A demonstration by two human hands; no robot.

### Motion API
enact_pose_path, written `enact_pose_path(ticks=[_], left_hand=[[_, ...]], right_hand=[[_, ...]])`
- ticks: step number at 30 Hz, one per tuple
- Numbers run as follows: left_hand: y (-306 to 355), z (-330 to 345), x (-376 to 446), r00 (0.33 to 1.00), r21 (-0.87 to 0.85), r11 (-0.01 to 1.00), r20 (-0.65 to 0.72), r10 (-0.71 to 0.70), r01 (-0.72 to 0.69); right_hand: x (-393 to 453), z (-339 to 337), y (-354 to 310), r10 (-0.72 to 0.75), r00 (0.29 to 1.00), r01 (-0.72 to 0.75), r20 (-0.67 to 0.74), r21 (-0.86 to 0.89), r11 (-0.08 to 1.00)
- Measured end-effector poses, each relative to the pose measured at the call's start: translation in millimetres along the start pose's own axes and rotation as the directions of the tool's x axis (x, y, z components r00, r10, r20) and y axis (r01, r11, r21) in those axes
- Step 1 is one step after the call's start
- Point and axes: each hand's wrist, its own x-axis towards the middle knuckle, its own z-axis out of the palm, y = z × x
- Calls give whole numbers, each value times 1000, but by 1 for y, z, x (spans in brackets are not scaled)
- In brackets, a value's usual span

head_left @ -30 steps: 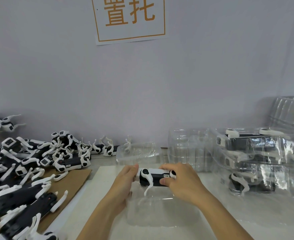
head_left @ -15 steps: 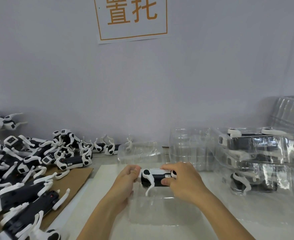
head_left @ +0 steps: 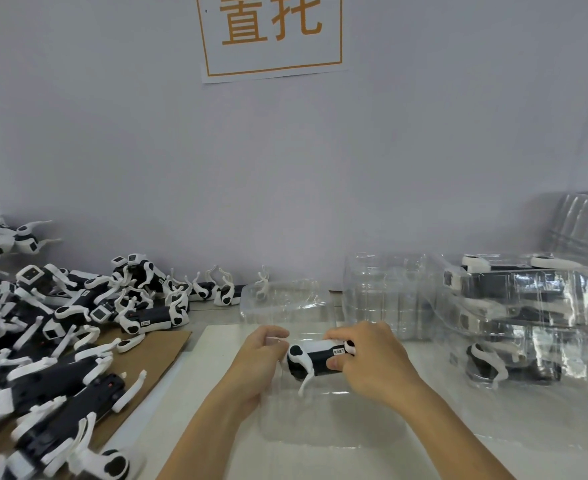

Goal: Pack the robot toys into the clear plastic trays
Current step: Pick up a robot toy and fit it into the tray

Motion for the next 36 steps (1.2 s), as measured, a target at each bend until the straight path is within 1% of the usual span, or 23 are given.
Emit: enact_pose_path(ticks=[3,5,7,11,16,20,22,27,29,36], left_hand=[[1,-1,-3,999,-40,999,36,-29,30],[1,-2,-3,999,-51,998,34,-37,39],[1,0,0,999,-23,999,-1,-38,38],[4,4,3,997,43,998,-59,-54,56],[2,3,2,996,62,996,-64,-55,59],[1,3,0,998,70,997,-66,-23,27],[1,2,-2,999,54,999,-42,1,1],[1,-4,-7,996,73,997,84,20,-26],[1,-6,-6,995,86,996,95,22,-30],[1,-3,-2,998,201,978,12,54,-55]], right_hand=[[1,-1,0,8,1000,-8,0,15,1000],[1,0,1,12,1000,-12,9,9,1000],[1,1,1,7,1000,-7,7,-2,1000],[0,6,1,8,1000,-8,-4,-85,996],[1,8,1,14,1000,-14,-1,-92,996],[1,8,1,18,1000,-18,1,-89,996],[2,7,2,27,1000,-26,2,-83,996],[1,6,2,33,999,-32,7,-81,996],[1,5,1,34,999,-34,8,-79,996],[-1,5,-2,25,1000,-25,-1,-100,995]])
